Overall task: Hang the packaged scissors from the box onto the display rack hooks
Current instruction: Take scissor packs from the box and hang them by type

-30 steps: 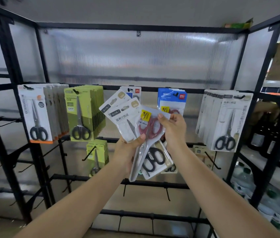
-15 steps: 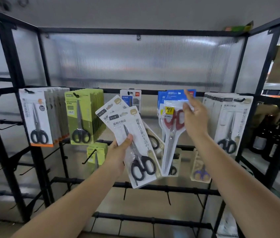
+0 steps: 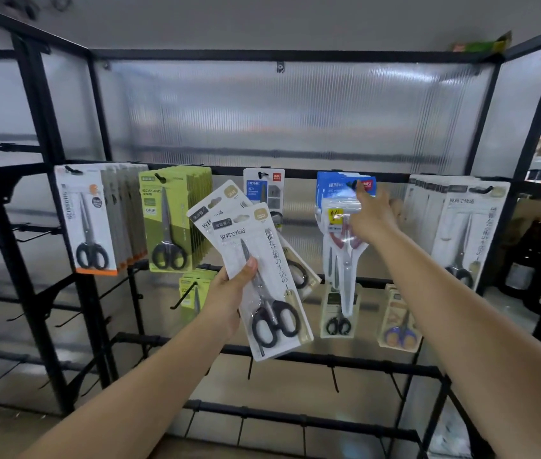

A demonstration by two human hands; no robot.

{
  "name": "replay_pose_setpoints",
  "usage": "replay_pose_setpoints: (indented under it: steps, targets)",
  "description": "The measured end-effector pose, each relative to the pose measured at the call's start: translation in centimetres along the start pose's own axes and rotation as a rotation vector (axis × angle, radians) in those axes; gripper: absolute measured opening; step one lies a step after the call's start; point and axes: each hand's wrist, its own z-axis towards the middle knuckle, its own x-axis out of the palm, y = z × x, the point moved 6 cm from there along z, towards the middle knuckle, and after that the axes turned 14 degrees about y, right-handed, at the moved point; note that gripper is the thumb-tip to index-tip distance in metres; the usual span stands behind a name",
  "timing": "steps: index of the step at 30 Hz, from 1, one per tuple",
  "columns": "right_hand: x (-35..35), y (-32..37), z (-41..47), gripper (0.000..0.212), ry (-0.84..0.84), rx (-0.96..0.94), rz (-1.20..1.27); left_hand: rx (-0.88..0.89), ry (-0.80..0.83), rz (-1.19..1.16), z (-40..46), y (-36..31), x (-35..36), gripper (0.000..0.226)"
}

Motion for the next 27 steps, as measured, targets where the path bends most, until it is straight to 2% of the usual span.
replay_pose_setpoints:
  steps: [2, 3, 4, 6, 8, 9, 11, 16, 19, 22, 24, 27]
  targets:
    - [0.6, 0.2, -1.4, 0.067, -0.109, 0.014, 0.033, -0.004, -0.009, -0.011, -0.2, 0.1, -0.4, 0.012]
    - [1.2, 0.5, -2.4, 0.055, -0.181, -0.037, 0.114, -0.011, -0.018, -0.021, -0.2, 0.3, -0.7, 0.013]
    - [2.5, 0.8, -3.5, 0.043, -0.180, -0.110, 0.239, -0.021, -0.031, -0.031, -0.3, 0.6, -1.0, 0.013]
    - [6.6, 1.9, -5.7, 0.036, 0.084, -0.233, 0.467, -0.041, -0.056, -0.056, -0.6, 1.2, -1.4, 0.016]
    - [10.9, 2.8, -7.9, 0.042, 0.366, -0.251, 0.517, -0.061, -0.068, -0.066, -0.8, 2.1, -1.5, 0.023]
    - [12.5, 2.9, -8.6, 0.042, 0.419, -0.248, 0.503, -0.070, -0.071, -0.058, -0.8, 2.5, -1.5, 0.026]
    - [14.5, 2.5, -9.1, 0.041, 0.414, -0.228, 0.531, -0.089, -0.076, -0.038, -0.9, 3.3, -1.6, 0.028]
    - [14.5, 0.0, -8.1, 0.023, 0.297, -0.098, 0.722, -0.171, 0.058, 0.019, -0.4, 4.4, -0.5, 0.024]
    - [12.7, -2.1, -8.0, 0.019, 0.178, -0.066, 0.846, -0.185, 0.100, 0.016, 0.3, 4.4, 0.7, 0.033]
    - [9.5, -5.0, -8.5, 0.028, 0.007, -0.089, 0.992, -0.222, 0.121, 0.039, 1.0, 4.7, 2.0, 0.029]
    - [6.4, -7.0, -9.1, 0.035, -0.159, -0.149, 1.025, -0.198, 0.193, 0.046, 1.5, 4.8, 3.7, 0.021]
    - [1.2, -10.3, -9.9, 0.054, -0.407, -0.190, 0.941, -0.142, 0.297, 0.053, 2.0, 4.9, 7.2, 0.019]
